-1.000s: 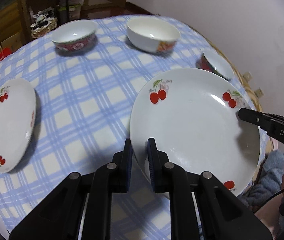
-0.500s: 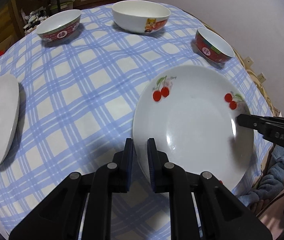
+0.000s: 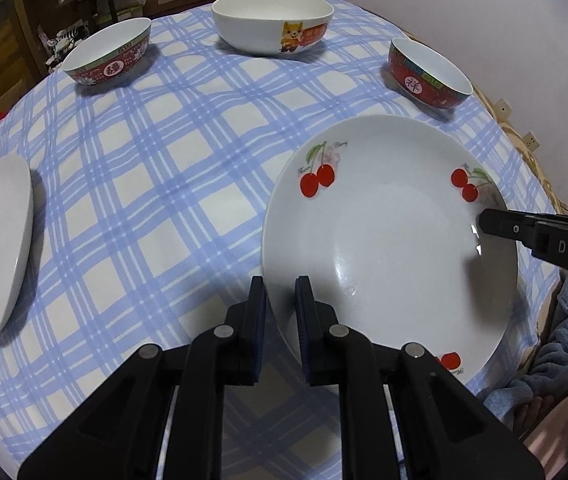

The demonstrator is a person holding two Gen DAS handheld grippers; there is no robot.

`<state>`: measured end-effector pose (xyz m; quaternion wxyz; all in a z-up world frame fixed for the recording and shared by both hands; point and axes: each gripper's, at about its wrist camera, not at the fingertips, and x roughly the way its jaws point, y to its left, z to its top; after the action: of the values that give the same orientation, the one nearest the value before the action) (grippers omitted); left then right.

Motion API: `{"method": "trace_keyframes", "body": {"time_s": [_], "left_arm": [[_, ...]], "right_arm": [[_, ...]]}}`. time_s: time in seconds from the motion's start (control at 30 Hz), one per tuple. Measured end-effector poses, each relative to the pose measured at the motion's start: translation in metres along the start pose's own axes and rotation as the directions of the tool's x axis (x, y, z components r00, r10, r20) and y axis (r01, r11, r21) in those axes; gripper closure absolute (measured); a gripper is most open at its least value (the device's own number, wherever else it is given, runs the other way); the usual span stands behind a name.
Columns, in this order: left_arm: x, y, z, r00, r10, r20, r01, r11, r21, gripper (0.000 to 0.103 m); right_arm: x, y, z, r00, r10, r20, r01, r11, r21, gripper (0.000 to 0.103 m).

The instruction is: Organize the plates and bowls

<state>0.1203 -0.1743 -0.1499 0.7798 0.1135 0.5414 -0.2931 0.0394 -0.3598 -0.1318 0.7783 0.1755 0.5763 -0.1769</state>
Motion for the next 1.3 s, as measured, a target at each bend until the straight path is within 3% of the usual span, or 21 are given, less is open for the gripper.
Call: {"method": "trace_keyframes", "body": {"time_s": [0.37,0.63,1.3], "left_arm": [[-0.001,0.001,-0.001,1.0,-0.002,0.0,0.002,1.0,0.005,0.087],[0.0,-0.006,-0.004,1.0,0.027,0.007,-0.028,0.999,0.032,0.086],[0.002,0.001,-0.003,1.0,-0.001,-0.005,0.001,1.0,-0.007,0.082]], "right_arm": [[0.0,0.001,0.001,1.0,-0.016,0.02,0.016,1.0,0.005,0.089],[0.009,0.004,0.001,0.995,-0.096,0.002,0.096,0.995,-0.027,0.088],[0.013,-0.002,0.005,0.997,-0.075,-0.009,0.075,0.997,0.02,0.088]]}}
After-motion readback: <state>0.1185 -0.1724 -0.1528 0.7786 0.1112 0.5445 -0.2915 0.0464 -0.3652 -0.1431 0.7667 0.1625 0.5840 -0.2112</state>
